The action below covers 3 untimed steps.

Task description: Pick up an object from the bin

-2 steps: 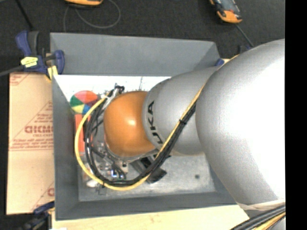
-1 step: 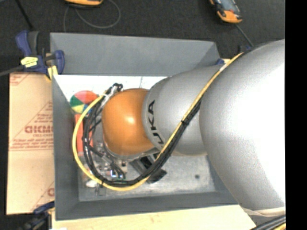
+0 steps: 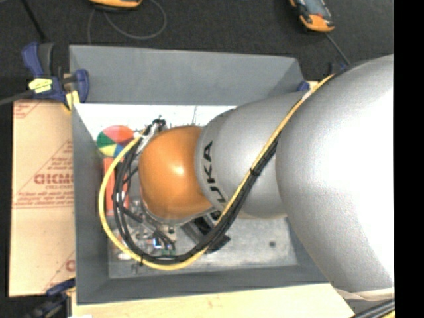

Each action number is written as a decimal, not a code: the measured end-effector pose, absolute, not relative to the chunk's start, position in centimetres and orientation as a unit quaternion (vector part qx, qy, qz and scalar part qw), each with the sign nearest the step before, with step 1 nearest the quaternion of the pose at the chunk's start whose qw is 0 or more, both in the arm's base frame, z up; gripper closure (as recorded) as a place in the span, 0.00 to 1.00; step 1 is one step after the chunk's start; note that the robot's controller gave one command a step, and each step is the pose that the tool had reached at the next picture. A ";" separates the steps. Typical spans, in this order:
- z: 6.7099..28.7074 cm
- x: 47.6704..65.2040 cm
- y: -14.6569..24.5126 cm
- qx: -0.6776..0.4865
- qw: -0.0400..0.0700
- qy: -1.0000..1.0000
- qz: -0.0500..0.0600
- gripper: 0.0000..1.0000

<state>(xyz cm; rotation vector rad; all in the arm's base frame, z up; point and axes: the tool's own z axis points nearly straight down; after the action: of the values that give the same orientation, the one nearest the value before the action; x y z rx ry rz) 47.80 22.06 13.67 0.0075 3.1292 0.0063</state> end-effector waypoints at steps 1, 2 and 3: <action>14.7 47.9 22.2 0.013 0.007 1.000 0.003 1.00; 14.5 47.6 22.2 0.014 0.003 1.000 0.002 0.00; 14.5 47.7 22.2 0.014 0.003 1.000 0.002 0.00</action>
Offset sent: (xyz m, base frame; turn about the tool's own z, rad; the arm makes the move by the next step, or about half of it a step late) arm 0.0000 0.0000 0.0000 0.0000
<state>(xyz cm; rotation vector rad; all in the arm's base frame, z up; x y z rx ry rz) 47.65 22.16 14.48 0.0449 3.1355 0.0056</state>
